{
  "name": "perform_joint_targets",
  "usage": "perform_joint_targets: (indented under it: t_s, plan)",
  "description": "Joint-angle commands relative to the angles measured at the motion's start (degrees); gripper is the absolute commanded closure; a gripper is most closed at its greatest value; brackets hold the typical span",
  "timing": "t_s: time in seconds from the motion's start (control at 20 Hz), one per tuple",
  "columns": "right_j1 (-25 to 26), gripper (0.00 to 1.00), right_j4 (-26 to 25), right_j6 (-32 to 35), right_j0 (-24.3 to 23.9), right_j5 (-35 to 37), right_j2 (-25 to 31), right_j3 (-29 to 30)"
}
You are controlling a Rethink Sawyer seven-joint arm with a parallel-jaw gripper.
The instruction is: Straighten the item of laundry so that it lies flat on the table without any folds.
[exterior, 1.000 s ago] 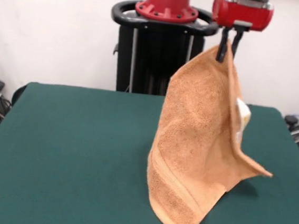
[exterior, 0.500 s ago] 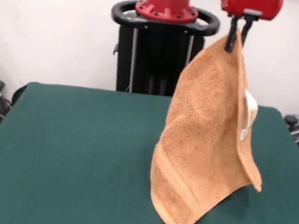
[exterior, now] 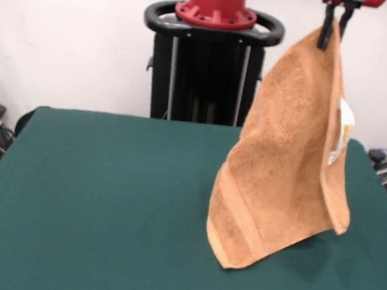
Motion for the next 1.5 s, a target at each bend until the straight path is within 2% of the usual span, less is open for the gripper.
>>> perform_joint_targets:
  t_s: [0.05,0.6,0.8,1.2,1.5]
  plan:
    - [-2.85,1.00,3.40,19.50,3.65,10.48,-4.28,1.80]
    - [-6.79,1.00,5.29,26.12,10.94,14.04,-8.41,4.19]
    - [-8.39,1.00,5.55,27.77,12.98,17.34,-9.45,3.63]
    - [-10.61,1.00,8.86,29.27,14.46,19.54,-8.93,5.58]
    - [-13.09,1.00,11.15,35.35,18.99,23.37,-9.21,5.46]
